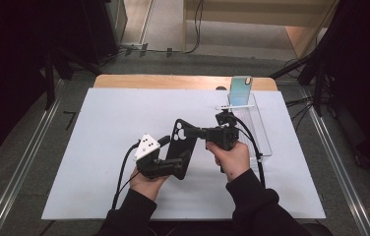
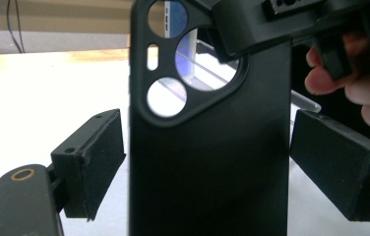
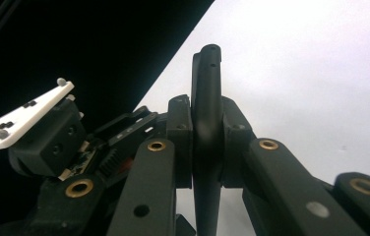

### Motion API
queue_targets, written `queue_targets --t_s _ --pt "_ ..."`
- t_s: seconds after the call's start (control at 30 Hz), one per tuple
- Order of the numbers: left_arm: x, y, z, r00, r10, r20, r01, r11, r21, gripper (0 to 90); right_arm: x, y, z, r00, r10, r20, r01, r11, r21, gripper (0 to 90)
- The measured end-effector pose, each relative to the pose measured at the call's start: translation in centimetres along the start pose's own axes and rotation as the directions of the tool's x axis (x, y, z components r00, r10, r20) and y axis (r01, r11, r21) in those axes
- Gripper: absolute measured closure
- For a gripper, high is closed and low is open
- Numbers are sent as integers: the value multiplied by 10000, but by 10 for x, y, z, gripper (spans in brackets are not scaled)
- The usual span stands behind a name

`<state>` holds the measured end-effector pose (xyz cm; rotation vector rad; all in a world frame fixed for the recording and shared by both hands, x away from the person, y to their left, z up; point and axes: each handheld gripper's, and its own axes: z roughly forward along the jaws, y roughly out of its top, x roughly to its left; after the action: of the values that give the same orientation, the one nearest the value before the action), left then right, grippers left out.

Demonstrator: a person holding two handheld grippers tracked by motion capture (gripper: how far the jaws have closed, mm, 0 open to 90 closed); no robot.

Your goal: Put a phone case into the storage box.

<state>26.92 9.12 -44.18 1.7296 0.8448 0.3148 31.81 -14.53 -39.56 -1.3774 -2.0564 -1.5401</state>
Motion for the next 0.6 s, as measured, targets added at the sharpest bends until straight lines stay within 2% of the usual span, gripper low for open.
queue_targets --t_s 0.1,0.23,0.33,0.5,0.6 --pt "0 4 -1 10000 20 -48 -18 9995 306 136 2 2 -5 9997 -171 170 172 9998 -88 773" --pt "2 8 1 9997 -96 224 70 9933 1151 136 5 4 -10 9957 -653 654 659 9978 -77 773" --pt "4 11 1 9986 -209 485 133 9881 1529 136 7 4 -12 9864 -1126 1197 1134 9935 -1 772" --pt "8 15 0 9919 -345 1223 80 9775 2107 139 10 2 -13 9732 -1763 1475 1768 9842 97 772" --pt "10 18 -1 9918 -404 1216 115 9732 2298 142 12 1 -13 9601 -2256 1651 2247 9741 241 772"
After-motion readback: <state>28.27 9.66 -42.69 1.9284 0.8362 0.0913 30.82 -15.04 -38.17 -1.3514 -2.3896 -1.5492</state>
